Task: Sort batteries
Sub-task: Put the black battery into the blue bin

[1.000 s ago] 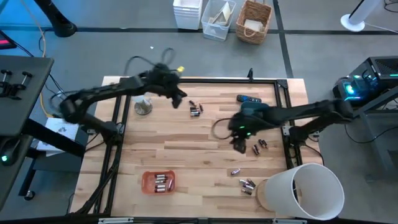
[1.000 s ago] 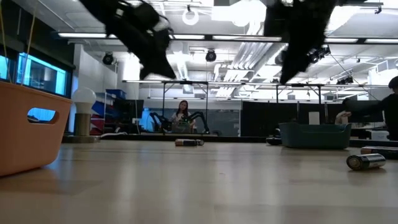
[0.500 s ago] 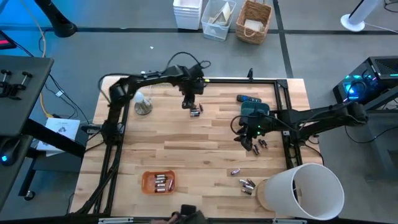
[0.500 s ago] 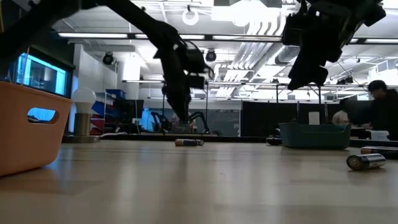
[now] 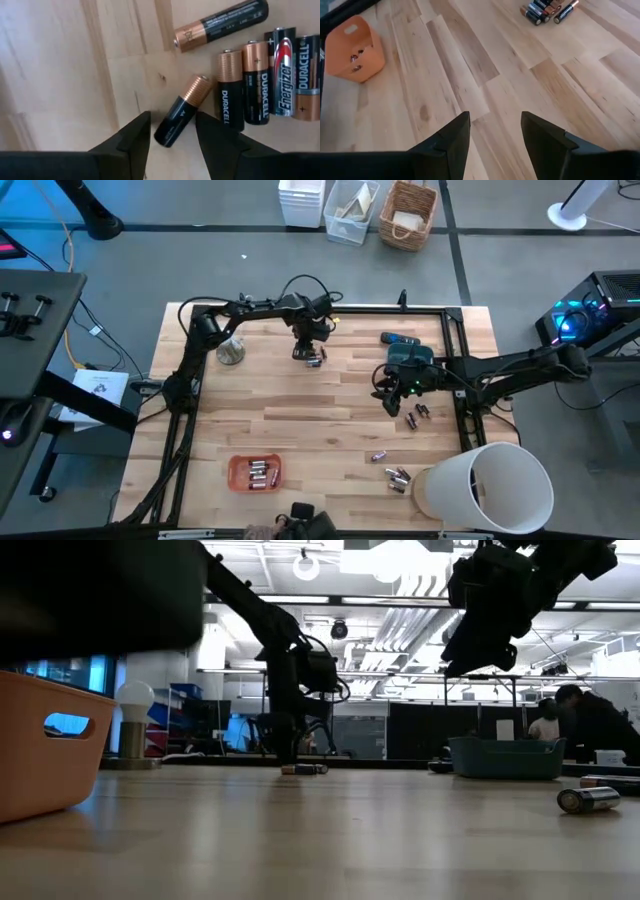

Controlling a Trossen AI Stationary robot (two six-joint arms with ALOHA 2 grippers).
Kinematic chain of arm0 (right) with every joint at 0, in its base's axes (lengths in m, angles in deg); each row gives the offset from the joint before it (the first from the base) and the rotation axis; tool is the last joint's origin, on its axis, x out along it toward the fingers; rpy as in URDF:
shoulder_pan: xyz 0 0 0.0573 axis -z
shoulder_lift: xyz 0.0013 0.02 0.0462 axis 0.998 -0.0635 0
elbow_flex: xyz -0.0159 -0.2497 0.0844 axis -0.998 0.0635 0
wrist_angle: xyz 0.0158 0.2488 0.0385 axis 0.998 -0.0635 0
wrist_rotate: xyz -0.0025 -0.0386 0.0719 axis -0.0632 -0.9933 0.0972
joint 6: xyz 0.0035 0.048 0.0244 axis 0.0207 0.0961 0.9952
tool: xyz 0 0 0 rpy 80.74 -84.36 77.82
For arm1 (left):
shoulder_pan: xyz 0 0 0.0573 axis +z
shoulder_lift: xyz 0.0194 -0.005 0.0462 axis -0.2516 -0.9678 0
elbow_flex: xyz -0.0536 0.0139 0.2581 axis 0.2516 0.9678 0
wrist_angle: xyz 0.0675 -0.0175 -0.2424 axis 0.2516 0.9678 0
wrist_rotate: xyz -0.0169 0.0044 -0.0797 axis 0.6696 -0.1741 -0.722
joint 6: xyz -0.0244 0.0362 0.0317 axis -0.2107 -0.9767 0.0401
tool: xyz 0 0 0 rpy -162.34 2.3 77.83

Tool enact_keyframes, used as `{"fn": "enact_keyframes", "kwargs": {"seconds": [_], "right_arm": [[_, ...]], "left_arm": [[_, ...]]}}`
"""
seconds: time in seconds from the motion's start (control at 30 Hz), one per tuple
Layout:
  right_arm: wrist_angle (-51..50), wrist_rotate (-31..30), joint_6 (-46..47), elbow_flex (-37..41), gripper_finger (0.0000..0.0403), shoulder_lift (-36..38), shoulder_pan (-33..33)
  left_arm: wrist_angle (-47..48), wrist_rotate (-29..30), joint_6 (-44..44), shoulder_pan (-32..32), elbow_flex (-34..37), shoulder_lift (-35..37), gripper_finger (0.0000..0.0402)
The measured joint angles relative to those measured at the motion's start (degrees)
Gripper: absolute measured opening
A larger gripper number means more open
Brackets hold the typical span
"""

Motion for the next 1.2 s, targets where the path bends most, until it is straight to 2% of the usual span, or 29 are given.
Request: {"fn": "enact_keyframes", "kwargs": {"seconds": [0.13, 0.27, 0.4, 0.5, 0.57, 0.63, 0.73, 0.8, 0.87, 1.07, 1.2], "right_arm": [[0.39, 0.00, 1.88, 0.00, 0.0172, -0.02, 0.00], [1.46, 0.66, 3.88, -0.17, 0.0172, -0.02, -0.26], [1.43, 0.37, 2.86, -2.91, 0.0172, -0.02, -0.59], [-1.30, -6.79, 3.94, -6.50, 0.0167, -0.02, 0.36], [-6.14, -11.49, 5.75, -9.32, 0.0154, -0.68, 2.33], [-14.86, -12.47, 8.26, -11.89, 0.0129, -2.39, 5.50], [-30.89, -13.07, 12.15, -13.40, 0.0057, -6.74, 10.81], [-34.97, -13.53, 13.36, -11.68, 0.0016, -9.42, 14.32], [-33.14, -13.49, 13.52, -8.89, 0.0013, -12.00, 17.83], [-14.28, -13.85, 11.92, -5.07, 0.0002, -17.00, 25.04], [-11.82, -12.29, 11.43, -5.07, 0.0001, -22.18, 28.41]], "left_arm": [[0.15, -0.28, 0.46, 0.08, -0.22, -1.16, 0.0107], [1.64, 1.74, 5.61, 0.38, -1.21, -1.16, 0.0030], [5.47, -1.31, 9.44, 2.39, -2.71, 1.16, 0.0030], [2.24, -2.32, 10.84, 3.74, -3.73, 6.54, 0.0030], [-0.07, -7.42, 11.81, 5.10, -3.62, 10.17, 0.0030], [-4.35, -14.88, 13.57, 6.18, -2.61, 12.96, 0.0030], [-11.74, -27.61, 16.61, 6.89, -0.65, 17.67, 0.0030], [-16.06, -34.26, 17.26, 6.75, 0.39, 20.79, 0.0030], [-18.18, -37.62, 17.62, 5.92, 1.90, 22.65, 0.0030], [-19.19, -38.01, 18.48, 2.01, 5.74, 25.87, 0.0030], [-18.35, -40.90, 18.86, -0.57, 8.89, 26.63, 0.0030]]}}
